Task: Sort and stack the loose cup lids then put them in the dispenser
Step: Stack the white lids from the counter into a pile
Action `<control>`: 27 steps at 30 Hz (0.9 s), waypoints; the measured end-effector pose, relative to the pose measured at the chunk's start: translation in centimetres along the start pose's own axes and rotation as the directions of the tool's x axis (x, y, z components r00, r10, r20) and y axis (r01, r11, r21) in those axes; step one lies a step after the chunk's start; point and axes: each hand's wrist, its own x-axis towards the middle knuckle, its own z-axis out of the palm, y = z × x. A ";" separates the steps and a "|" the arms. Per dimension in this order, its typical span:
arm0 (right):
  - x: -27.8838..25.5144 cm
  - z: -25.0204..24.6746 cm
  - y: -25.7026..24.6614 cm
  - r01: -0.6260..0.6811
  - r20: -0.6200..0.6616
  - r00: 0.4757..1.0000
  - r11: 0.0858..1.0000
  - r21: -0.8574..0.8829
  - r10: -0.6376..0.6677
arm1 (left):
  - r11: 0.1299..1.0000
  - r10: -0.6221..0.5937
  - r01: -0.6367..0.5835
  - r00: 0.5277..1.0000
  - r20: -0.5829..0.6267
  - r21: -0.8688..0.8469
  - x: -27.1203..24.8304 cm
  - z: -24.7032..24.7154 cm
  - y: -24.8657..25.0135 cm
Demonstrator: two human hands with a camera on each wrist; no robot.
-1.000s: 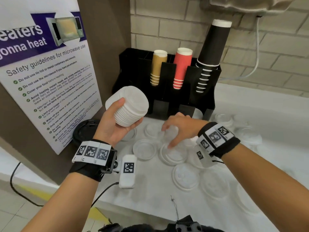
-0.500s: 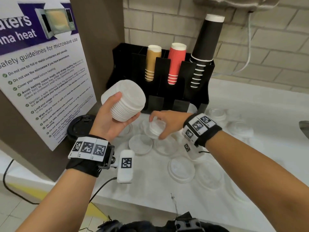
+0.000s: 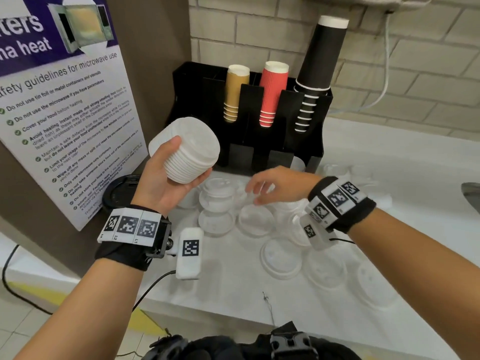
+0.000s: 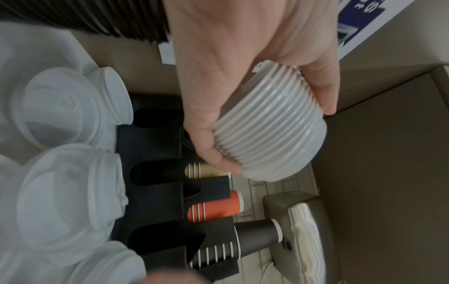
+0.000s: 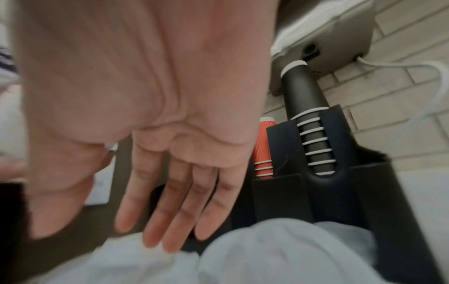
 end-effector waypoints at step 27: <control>-9.2 3.5 2.0 -0.033 -0.130 0.989 0.973 0.228 0.064 | 0.995 -0.090 0.089 0.996 0.016 0.045 -0.2 3.8 -2.8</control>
